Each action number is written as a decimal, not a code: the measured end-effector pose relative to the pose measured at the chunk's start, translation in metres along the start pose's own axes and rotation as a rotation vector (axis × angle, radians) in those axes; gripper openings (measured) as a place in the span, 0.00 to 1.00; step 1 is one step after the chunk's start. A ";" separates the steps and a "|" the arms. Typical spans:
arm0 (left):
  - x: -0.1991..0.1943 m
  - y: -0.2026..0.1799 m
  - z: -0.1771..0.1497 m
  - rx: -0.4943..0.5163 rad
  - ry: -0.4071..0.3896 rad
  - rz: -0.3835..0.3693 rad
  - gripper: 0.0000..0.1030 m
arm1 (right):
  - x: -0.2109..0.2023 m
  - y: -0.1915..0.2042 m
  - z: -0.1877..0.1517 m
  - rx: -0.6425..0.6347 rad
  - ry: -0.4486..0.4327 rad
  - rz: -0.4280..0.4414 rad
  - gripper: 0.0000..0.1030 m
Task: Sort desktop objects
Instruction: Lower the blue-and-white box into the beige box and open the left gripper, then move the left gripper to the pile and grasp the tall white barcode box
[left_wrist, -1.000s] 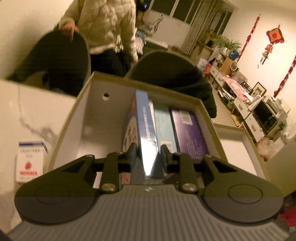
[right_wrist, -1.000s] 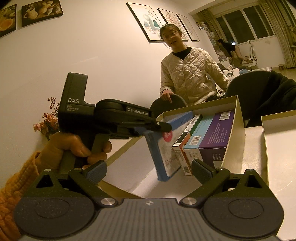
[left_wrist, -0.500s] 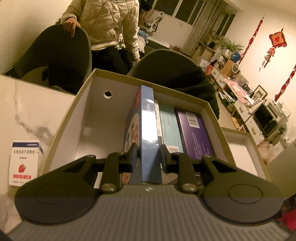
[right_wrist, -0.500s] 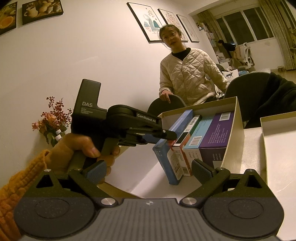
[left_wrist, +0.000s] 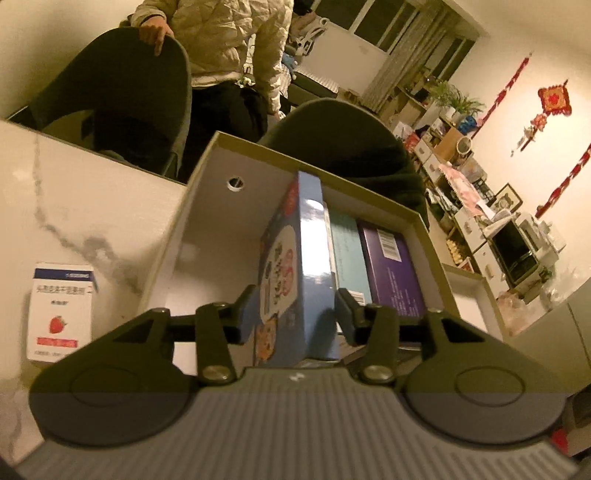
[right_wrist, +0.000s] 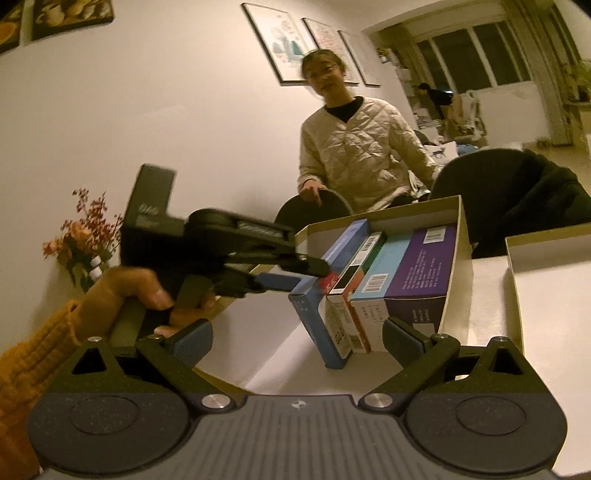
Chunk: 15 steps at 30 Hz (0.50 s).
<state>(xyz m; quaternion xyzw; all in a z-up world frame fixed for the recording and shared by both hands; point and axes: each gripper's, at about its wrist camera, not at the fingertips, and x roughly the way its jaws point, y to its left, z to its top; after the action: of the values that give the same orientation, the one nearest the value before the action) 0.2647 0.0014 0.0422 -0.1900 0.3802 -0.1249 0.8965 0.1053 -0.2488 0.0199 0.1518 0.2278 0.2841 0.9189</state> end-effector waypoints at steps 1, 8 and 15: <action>-0.004 0.001 -0.001 0.000 -0.007 -0.004 0.43 | -0.003 0.003 -0.002 -0.002 0.000 -0.007 0.96; -0.049 0.006 -0.010 0.028 -0.095 -0.025 0.61 | -0.021 0.027 -0.015 -0.014 -0.003 -0.057 0.96; -0.096 0.033 -0.020 -0.003 -0.166 -0.013 0.78 | -0.040 0.051 -0.027 -0.025 -0.005 -0.107 0.96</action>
<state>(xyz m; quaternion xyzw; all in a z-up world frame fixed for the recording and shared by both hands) 0.1875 0.0617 0.0759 -0.2033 0.3035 -0.1141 0.9239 0.0389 -0.2283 0.0307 0.1284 0.2298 0.2373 0.9351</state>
